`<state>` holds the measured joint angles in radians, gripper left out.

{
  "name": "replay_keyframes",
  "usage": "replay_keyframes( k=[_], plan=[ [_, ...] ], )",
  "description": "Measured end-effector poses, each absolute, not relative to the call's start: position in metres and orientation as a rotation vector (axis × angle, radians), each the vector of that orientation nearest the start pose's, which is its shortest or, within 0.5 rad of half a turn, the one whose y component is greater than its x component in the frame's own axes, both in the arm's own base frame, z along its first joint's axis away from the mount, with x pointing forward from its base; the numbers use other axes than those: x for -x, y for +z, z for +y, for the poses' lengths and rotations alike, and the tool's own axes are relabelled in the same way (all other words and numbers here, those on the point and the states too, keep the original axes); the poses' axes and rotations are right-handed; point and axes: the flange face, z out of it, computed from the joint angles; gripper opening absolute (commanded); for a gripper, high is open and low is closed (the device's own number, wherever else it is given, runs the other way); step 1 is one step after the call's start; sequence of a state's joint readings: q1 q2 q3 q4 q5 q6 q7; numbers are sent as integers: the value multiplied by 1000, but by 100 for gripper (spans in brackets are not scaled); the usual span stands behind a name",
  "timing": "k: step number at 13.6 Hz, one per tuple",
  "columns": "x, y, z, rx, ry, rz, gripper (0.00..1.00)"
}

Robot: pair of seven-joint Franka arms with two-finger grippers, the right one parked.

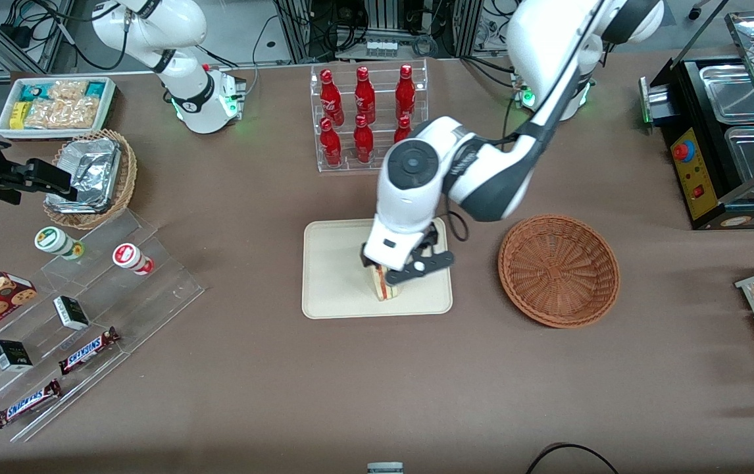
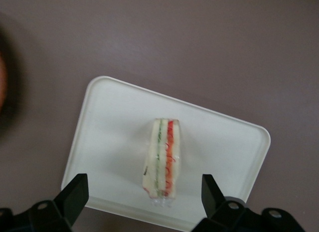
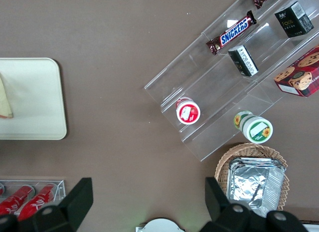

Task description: Place sandwich from basket to tray

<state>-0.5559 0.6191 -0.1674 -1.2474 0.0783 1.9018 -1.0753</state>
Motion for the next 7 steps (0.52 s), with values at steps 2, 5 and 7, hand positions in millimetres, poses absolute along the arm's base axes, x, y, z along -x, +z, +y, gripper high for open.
replay_keyframes(
  k=[2, 5, 7],
  plan=[
    [-585, 415, -430, 3074, 5, -620, 100],
    [-616, 425, -377, 3058, -16, -576, 100],
    [-636, 437, -329, 3083, 16, -484, 100]
  ],
)
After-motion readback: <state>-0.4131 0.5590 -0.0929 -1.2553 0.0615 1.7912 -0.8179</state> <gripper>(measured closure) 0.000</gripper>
